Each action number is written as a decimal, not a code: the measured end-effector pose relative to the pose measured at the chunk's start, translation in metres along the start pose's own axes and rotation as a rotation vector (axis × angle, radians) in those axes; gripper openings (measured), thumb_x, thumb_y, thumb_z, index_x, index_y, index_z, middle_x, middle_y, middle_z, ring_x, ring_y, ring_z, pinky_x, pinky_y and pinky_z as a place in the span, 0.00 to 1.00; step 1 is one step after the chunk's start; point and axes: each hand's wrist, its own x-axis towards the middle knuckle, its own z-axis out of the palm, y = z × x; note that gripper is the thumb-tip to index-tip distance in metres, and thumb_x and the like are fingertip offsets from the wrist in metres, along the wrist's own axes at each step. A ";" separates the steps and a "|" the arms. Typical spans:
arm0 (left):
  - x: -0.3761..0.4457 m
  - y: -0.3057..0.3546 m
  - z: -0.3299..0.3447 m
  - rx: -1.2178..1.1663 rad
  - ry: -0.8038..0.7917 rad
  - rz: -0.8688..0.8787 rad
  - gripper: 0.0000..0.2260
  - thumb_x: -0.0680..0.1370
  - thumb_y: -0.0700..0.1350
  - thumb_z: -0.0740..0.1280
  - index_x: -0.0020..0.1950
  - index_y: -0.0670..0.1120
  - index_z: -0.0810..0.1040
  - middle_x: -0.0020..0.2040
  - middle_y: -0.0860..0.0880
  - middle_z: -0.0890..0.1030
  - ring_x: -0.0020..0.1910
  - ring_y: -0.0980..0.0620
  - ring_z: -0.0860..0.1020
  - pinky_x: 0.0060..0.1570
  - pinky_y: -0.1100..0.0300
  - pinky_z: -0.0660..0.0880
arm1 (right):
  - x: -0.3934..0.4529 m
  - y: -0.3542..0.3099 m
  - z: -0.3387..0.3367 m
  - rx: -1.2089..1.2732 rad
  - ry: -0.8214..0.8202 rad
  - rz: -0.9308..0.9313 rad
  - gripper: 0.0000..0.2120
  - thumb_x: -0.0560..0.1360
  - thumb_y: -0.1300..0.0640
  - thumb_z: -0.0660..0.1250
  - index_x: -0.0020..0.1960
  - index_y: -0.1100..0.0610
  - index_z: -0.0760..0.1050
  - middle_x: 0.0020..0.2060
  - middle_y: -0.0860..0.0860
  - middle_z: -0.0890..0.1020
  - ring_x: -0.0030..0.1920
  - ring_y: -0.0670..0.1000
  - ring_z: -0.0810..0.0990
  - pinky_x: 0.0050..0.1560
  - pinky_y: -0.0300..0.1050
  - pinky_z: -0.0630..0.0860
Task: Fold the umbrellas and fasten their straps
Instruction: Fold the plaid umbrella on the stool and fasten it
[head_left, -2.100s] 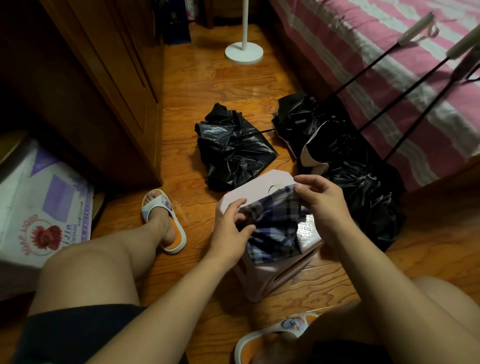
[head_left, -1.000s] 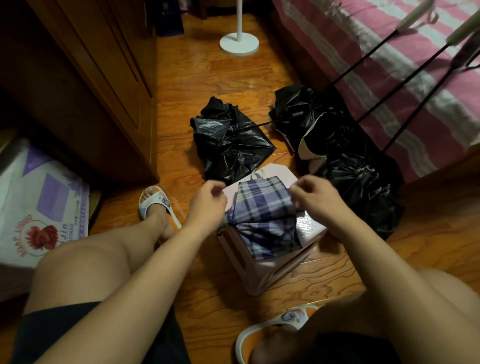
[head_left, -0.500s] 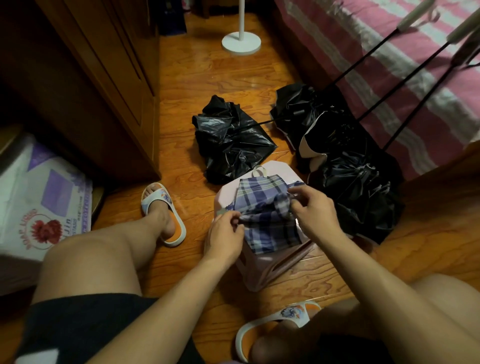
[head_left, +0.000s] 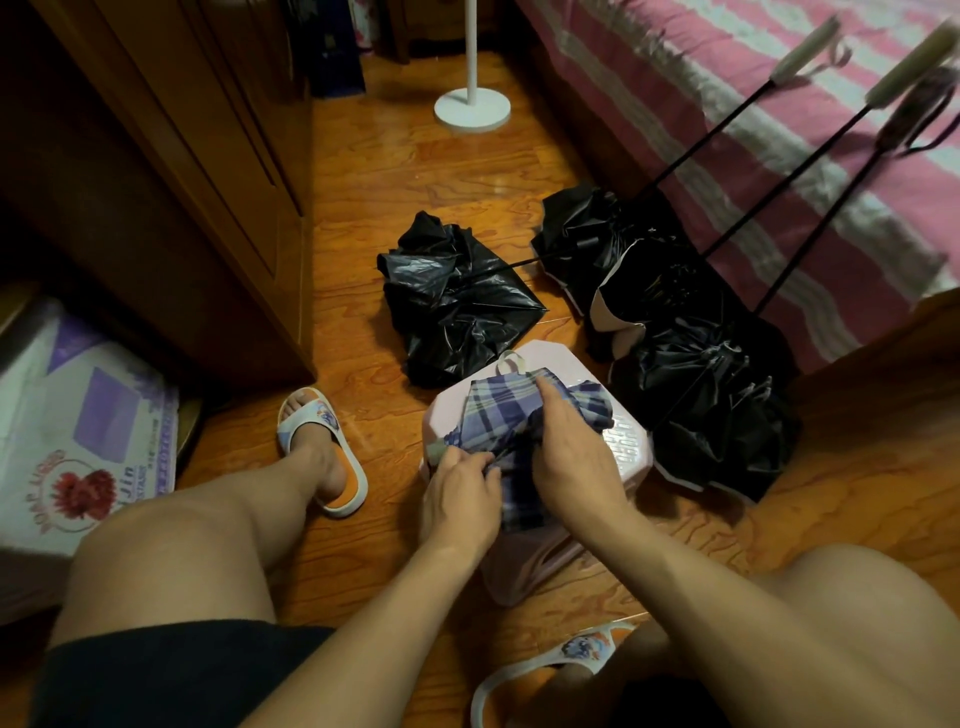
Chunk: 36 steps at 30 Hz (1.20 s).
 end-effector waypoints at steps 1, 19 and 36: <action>0.000 -0.001 0.000 0.010 -0.007 -0.003 0.13 0.83 0.49 0.64 0.66 0.49 0.80 0.63 0.48 0.75 0.62 0.45 0.75 0.60 0.53 0.74 | 0.002 -0.001 -0.003 0.039 0.036 0.027 0.35 0.79 0.61 0.61 0.82 0.50 0.52 0.70 0.56 0.75 0.63 0.62 0.78 0.57 0.53 0.74; 0.009 -0.010 0.002 -0.093 0.026 0.039 0.04 0.79 0.47 0.71 0.51 0.54 0.84 0.48 0.54 0.76 0.51 0.49 0.77 0.55 0.49 0.77 | 0.006 0.014 -0.025 0.383 -0.048 0.225 0.20 0.83 0.58 0.60 0.73 0.48 0.71 0.48 0.40 0.79 0.42 0.37 0.76 0.37 0.26 0.71; -0.012 -0.010 0.003 -0.452 0.036 -0.028 0.08 0.77 0.44 0.74 0.53 0.52 0.78 0.49 0.52 0.79 0.40 0.50 0.80 0.43 0.55 0.79 | -0.005 0.019 -0.060 0.450 -0.225 0.447 0.12 0.79 0.57 0.67 0.39 0.59 0.83 0.15 0.42 0.67 0.16 0.42 0.66 0.17 0.32 0.58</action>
